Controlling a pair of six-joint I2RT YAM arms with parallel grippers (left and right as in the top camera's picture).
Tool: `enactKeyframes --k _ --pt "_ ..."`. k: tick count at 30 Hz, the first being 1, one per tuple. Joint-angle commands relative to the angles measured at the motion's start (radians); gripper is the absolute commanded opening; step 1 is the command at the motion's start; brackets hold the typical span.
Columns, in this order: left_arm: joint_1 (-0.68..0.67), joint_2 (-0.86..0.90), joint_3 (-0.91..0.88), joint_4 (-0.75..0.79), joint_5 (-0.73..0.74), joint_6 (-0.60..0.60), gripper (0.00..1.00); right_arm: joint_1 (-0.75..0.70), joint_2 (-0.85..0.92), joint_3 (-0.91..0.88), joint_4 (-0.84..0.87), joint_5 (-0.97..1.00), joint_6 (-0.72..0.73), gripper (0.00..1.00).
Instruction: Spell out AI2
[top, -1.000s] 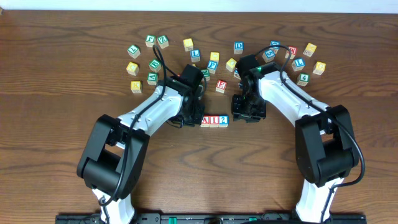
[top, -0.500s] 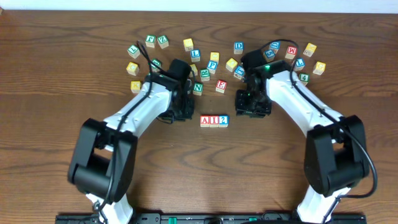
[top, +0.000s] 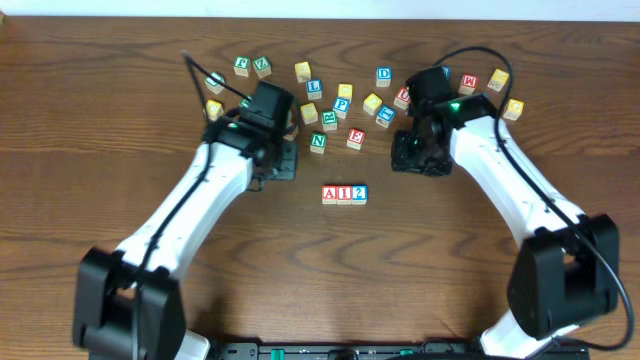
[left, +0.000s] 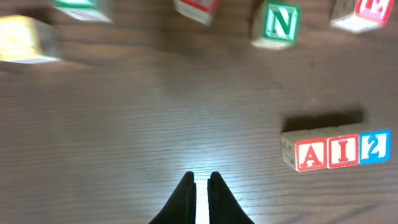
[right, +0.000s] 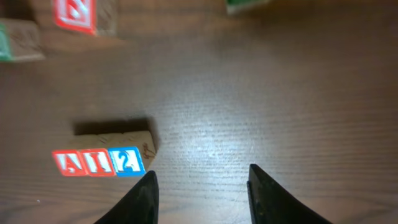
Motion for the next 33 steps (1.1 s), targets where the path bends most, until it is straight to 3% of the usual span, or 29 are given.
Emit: enactKeyframes --k 1,4,12,13,15,23,33 --pt "0.065 -0.097 0.046 -0.022 -0.042 0.018 0.13 -0.033 -0.077 0.007 0.016 0.031 -0.034 0.46" --pt "0.133 -0.176 0.062 -0.031 -0.042 0.017 0.17 -0.065 -0.139 0.022 0.018 0.031 -0.063 0.51" --pt "0.306 -0.378 0.065 -0.031 -0.042 0.017 0.56 -0.147 -0.317 0.034 0.016 0.031 -0.115 0.82" --pt "0.318 -0.394 0.065 -0.031 -0.042 0.017 0.65 -0.154 -0.338 0.034 0.016 0.031 -0.120 0.87" --pt "0.336 -0.418 0.064 -0.035 -0.042 0.017 0.98 -0.165 -0.380 0.034 0.016 0.042 -0.119 0.99" --pt "0.343 -0.426 0.064 -0.037 -0.042 0.017 0.98 -0.171 -0.481 0.034 0.006 0.076 -0.119 0.99" --pt "0.343 -0.423 0.064 -0.037 -0.042 0.017 0.98 -0.171 -0.485 0.033 -0.020 0.098 -0.120 0.99"
